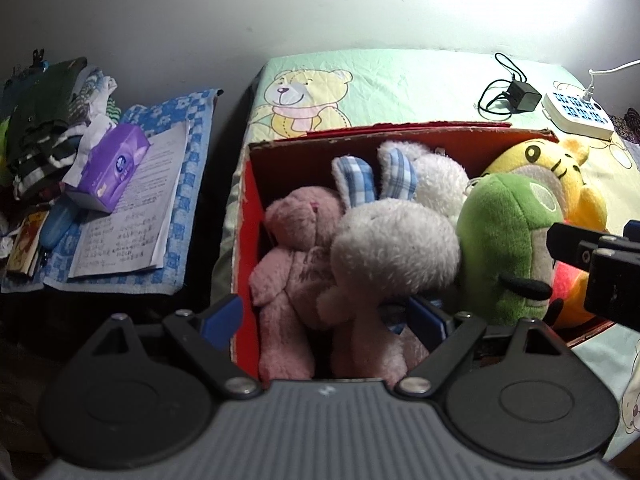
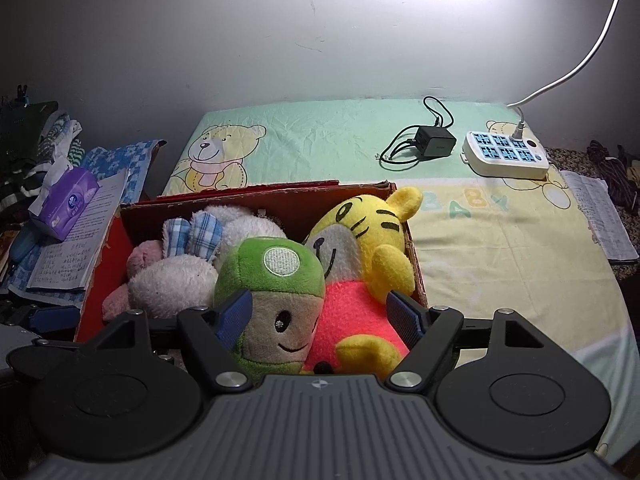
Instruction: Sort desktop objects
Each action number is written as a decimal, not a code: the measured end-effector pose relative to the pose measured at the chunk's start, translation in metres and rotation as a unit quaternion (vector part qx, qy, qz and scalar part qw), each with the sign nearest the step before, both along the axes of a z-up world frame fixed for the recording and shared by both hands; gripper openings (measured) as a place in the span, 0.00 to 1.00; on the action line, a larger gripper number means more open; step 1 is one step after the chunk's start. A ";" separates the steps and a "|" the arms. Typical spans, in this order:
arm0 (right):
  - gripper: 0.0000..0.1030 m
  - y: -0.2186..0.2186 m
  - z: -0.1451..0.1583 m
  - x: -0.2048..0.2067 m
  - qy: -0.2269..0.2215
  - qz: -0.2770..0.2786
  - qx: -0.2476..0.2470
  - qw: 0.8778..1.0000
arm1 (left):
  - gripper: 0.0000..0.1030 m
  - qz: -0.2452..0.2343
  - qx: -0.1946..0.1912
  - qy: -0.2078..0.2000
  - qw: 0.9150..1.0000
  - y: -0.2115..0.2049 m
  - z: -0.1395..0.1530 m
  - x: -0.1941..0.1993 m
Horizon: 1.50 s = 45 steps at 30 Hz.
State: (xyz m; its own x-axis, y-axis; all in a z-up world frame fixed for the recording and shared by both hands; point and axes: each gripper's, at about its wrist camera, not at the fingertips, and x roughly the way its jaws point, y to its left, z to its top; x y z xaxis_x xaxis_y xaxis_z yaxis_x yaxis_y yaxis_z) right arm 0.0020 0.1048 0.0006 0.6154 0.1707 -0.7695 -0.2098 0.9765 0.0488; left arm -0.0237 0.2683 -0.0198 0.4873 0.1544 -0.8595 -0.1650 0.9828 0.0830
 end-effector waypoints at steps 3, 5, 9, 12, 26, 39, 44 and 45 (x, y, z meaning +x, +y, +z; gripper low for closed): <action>0.74 0.004 0.000 0.000 -0.005 0.004 -0.009 1.000 | 0.85 0.005 0.006 -0.005 1.000 0.003 -0.003 0.001; 0.74 0.006 -0.001 0.001 -0.004 0.005 -0.012 1.000 | 0.85 0.005 0.001 -0.003 1.000 0.005 -0.006 0.001; 0.74 0.009 -0.003 -0.001 0.002 0.011 -0.008 1.000 | 0.85 0.006 -0.002 -0.004 1.000 0.007 -0.005 0.000; 0.74 0.009 -0.002 -0.003 0.004 0.016 -0.005 1.000 | 0.85 0.001 -0.017 0.002 1.000 0.009 -0.002 -0.001; 0.74 -0.009 0.002 -0.016 0.011 0.011 0.007 1.000 | 0.85 -0.022 -0.027 -0.002 0.999 -0.002 0.006 -0.008; 0.73 -0.002 -0.001 -0.018 0.019 0.024 0.012 0.999 | 0.85 -0.032 -0.010 0.009 0.999 -0.008 -0.003 -0.005; 0.73 -0.003 -0.001 -0.017 0.015 0.016 0.008 1.000 | 0.85 -0.014 0.000 0.006 1.000 -0.002 -0.003 -0.004; 0.73 -0.003 -0.001 -0.016 0.016 0.015 0.009 1.000 | 0.85 -0.013 0.000 0.007 1.000 -0.001 -0.003 -0.004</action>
State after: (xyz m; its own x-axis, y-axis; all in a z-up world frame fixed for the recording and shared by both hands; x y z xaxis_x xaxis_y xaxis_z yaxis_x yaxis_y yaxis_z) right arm -0.0142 0.1017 -0.0005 0.5848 0.2019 -0.7856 -0.2366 0.9689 0.0729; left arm -0.0273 0.2674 -0.0230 0.4789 0.1424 -0.8663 -0.1384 0.9867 0.0856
